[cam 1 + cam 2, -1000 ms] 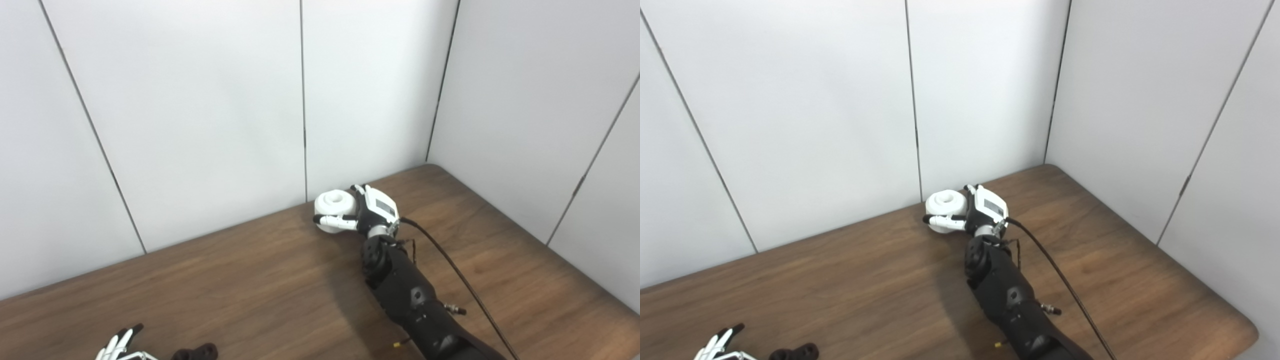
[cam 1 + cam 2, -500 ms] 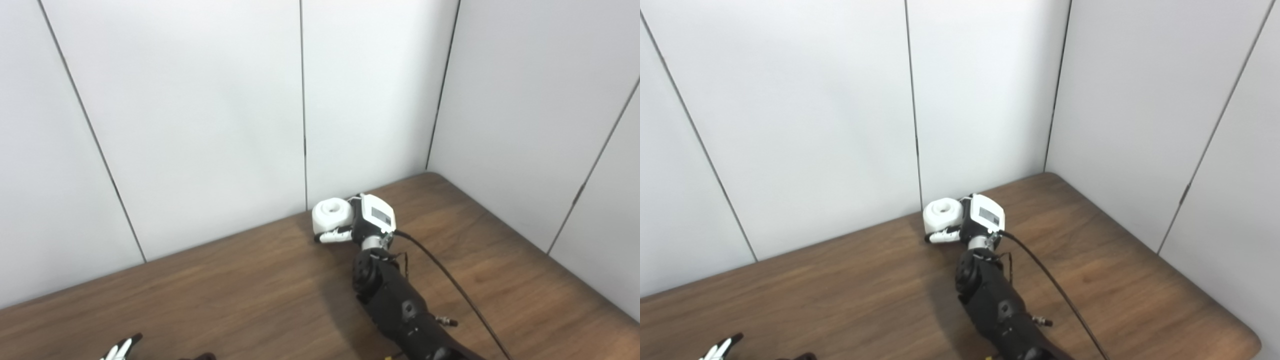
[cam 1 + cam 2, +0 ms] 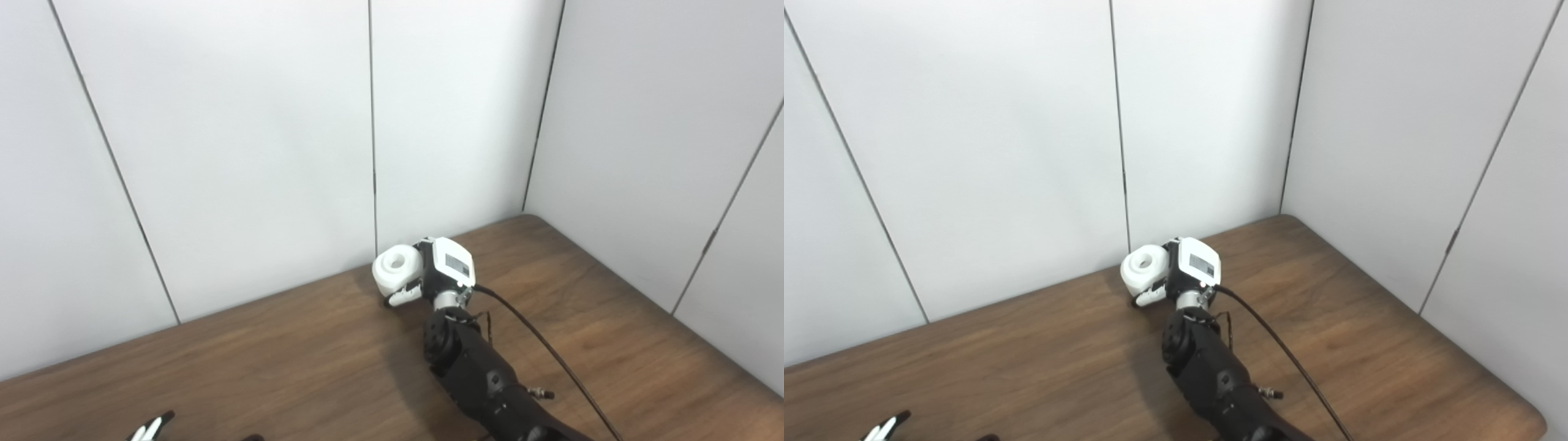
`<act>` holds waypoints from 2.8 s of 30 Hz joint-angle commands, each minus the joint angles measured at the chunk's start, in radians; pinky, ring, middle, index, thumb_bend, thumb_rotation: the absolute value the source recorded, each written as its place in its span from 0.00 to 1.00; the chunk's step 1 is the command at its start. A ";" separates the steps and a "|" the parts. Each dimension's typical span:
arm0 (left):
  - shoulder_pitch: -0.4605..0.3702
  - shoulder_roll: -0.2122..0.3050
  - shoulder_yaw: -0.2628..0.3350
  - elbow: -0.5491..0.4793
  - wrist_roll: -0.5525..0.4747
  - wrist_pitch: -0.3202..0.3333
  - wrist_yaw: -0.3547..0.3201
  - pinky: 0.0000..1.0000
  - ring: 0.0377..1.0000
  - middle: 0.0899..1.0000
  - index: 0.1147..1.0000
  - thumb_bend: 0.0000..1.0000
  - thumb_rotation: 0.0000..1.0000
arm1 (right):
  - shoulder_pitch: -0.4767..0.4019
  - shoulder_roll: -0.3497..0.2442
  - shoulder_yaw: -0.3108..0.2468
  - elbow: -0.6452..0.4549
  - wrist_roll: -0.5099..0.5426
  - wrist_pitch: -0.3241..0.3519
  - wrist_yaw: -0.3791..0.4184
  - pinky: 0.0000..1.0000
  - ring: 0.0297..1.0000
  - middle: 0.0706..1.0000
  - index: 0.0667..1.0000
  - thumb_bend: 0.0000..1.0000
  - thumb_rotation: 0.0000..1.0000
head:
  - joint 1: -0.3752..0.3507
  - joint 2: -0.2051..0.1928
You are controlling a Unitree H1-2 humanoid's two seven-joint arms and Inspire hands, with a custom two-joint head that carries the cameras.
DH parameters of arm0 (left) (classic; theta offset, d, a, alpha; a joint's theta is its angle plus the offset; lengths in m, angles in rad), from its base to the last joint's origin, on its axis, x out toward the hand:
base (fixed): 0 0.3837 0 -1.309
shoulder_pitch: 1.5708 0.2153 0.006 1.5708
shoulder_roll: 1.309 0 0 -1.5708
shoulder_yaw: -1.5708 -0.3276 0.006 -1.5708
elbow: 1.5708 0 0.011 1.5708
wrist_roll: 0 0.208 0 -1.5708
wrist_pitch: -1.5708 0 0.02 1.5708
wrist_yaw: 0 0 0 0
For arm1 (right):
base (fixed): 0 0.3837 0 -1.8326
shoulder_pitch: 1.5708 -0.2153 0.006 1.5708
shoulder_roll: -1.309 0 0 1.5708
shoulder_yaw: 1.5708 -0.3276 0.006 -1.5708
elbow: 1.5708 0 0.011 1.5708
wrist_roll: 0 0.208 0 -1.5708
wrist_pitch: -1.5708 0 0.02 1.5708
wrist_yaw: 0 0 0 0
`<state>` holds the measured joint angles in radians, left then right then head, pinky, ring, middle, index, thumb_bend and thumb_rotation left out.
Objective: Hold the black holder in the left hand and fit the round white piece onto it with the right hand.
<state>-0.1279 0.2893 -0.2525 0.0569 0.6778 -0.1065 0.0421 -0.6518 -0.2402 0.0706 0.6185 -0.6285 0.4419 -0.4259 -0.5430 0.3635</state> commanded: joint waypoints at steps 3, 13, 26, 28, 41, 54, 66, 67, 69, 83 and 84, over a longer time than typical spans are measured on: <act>0.009 0.011 0.002 0.018 0.019 0.023 -0.001 1.00 0.98 0.96 0.41 0.51 0.05 | 0.005 -0.017 0.022 -0.073 0.000 0.014 0.030 0.72 0.88 0.85 0.45 0.50 0.14 | -0.003 0.004; -0.007 0.016 0.001 0.021 0.022 0.013 0.001 1.00 0.99 0.95 0.41 0.51 0.05 | 0.077 -0.006 0.067 -0.319 -0.005 0.016 0.128 0.71 0.88 0.84 0.44 0.50 0.14 | 0.044 0.021; -0.014 0.005 -0.007 -0.027 0.043 0.059 -0.028 1.00 0.97 0.94 0.41 0.51 0.05 | 0.236 0.049 0.177 -0.725 -0.074 0.010 0.289 0.74 0.88 0.85 0.44 0.50 0.15 | 0.162 0.054; -0.014 0.002 -0.009 -0.034 0.044 0.066 -0.030 1.00 0.97 0.94 0.41 0.52 0.05 | 0.251 0.061 0.189 -0.776 -0.083 0.016 0.319 0.74 0.88 0.85 0.44 0.50 0.15 | 0.182 0.068; 0.012 -0.047 -0.047 -0.130 0.091 0.138 -0.044 1.00 0.95 0.93 0.42 0.52 0.05 | 0.385 0.147 0.256 -1.029 -0.081 -0.004 0.462 0.75 0.89 0.86 0.44 0.50 0.14 | 0.359 0.140; 0.025 -0.100 -0.081 -0.221 0.151 0.214 -0.069 1.00 0.95 0.93 0.42 0.52 0.05 | 0.489 0.183 0.294 -1.086 -0.030 -0.029 0.551 0.74 0.89 0.87 0.44 0.50 0.14 | 0.488 0.246; 0.029 -0.139 -0.099 -0.243 0.196 0.244 -0.082 1.00 0.94 0.92 0.42 0.52 0.05 | 0.503 0.173 0.309 -1.103 -0.048 -0.055 0.586 0.76 0.90 0.87 0.44 0.50 0.14 | 0.563 0.283; 0.030 -0.141 -0.100 -0.246 0.201 0.248 -0.086 1.00 0.94 0.92 0.42 0.52 0.05 | 0.502 0.171 0.313 -1.103 -0.058 -0.056 0.589 0.76 0.90 0.86 0.44 0.50 0.14 | 0.564 0.283; 0.031 -0.146 -0.102 -0.250 0.209 0.257 -0.093 1.00 0.95 0.92 0.42 0.52 0.05 | 0.501 0.169 0.319 -1.098 -0.073 -0.062 0.591 0.77 0.90 0.86 0.44 0.50 0.14 | 0.571 0.278; 0.041 -0.165 -0.118 -0.259 0.229 0.283 -0.096 1.00 0.95 0.93 0.42 0.52 0.05 | 0.492 0.202 0.318 -1.008 -0.117 -0.065 0.553 0.73 0.88 0.86 0.44 0.50 0.14 | 0.578 0.261; 0.043 -0.166 -0.118 -0.261 0.230 0.283 -0.096 1.00 0.94 0.92 0.42 0.52 0.05 | 0.494 0.202 0.318 -1.007 -0.121 -0.065 0.553 0.73 0.88 0.86 0.44 0.50 0.14 | 0.578 0.263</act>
<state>-0.0755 0.1338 -0.3645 -0.1664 0.8988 0.1803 -0.0591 -0.1294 -0.0484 0.3885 -0.3756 -0.7310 0.4155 0.1508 0.0337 0.6258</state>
